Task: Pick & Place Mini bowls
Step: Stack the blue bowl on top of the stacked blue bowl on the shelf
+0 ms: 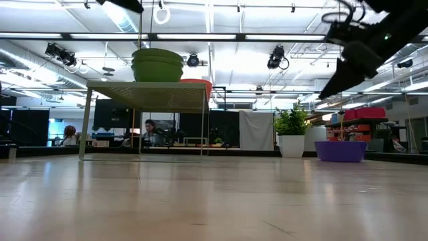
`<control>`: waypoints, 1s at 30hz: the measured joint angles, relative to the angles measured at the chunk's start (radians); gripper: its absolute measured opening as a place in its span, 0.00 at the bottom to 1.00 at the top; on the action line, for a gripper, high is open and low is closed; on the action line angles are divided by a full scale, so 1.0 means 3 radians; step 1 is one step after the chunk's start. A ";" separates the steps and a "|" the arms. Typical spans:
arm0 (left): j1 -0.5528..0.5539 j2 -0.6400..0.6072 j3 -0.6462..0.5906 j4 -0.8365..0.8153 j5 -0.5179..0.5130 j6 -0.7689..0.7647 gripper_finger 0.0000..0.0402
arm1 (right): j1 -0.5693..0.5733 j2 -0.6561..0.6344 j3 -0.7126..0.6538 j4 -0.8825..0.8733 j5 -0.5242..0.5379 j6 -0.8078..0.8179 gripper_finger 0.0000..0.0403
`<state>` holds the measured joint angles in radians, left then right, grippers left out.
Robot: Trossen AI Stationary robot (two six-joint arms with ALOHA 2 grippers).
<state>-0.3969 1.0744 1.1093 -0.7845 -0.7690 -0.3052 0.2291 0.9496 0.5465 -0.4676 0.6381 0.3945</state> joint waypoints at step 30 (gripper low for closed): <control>-0.0568 -0.0071 -0.0999 0.1675 0.0311 0.0297 0.01 | -0.2372 0.1030 -0.0005 0.0184 -0.1756 -0.1073 0.39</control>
<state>-0.5674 1.0531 0.8097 -0.2821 -0.6758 -0.2160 -0.4825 1.2587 0.5449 -0.4125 0.1113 0.0725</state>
